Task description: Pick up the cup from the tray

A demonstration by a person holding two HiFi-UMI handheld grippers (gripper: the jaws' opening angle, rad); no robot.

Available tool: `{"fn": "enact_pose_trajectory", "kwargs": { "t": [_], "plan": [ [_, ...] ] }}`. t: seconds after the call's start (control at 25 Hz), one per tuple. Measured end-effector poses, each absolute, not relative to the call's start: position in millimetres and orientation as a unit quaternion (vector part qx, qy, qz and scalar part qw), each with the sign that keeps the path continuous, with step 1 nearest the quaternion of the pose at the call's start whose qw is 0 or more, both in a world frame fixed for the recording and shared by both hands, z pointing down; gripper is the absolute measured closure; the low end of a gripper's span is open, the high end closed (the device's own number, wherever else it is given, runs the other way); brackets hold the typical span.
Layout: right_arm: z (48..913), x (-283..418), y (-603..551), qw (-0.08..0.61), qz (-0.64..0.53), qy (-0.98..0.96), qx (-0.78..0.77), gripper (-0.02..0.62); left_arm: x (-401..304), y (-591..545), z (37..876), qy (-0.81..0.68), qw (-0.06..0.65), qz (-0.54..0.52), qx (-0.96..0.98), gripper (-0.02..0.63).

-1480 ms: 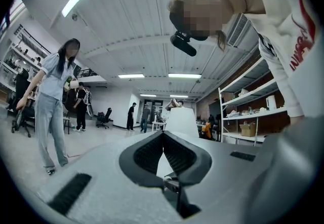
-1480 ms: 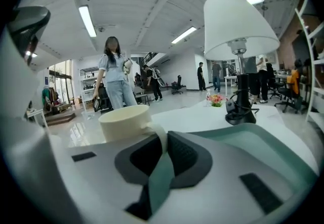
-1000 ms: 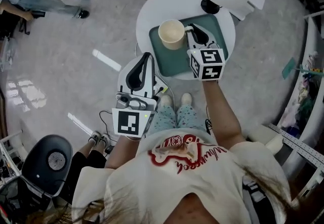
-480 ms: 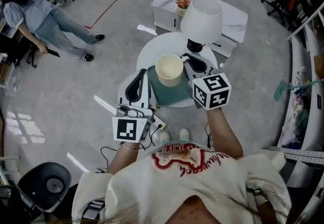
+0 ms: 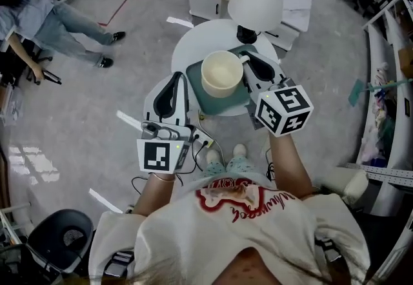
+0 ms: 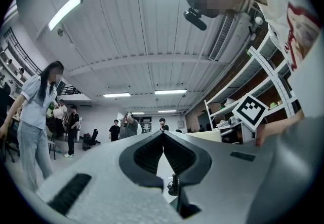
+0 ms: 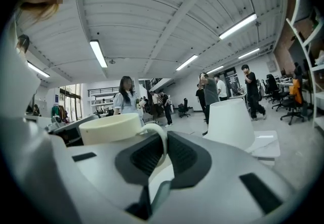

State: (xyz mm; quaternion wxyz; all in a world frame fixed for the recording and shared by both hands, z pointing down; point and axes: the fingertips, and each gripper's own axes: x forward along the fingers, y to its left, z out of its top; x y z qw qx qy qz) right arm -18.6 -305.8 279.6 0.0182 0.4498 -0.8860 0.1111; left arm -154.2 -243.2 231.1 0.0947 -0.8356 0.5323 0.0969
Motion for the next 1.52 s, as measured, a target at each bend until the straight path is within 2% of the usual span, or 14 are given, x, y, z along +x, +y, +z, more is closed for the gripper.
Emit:
{"fn": "enact_pose_trajectory", "kwargs": {
  "t": [0.52, 0.72, 1.04, 1.52],
  "plan": [
    [270, 9, -248, -0.011, 0.129, -0.887, 0.443, 0.552, -175, -203, 246, 0.583, 0.082, 0.086, -0.804, 0.592],
    [278, 44, -200, -0.023, 0.131, -0.893, 0.429, 0.552, -136, -142, 251, 0.602, 0.095, 0.08, -0.789, 0.592],
    [279, 101, -112, 0.003, 0.11, -0.904, 0.412, 0.552, -59, -28, 246, 0.619, 0.092, 0.089, -0.775, 0.592],
    [228, 115, -67, -0.025, 0.075, -0.902, 0.424, 0.552, -16, 2, 211, 0.575, 0.097, 0.094, -0.807, 0.592]
  ]
}}
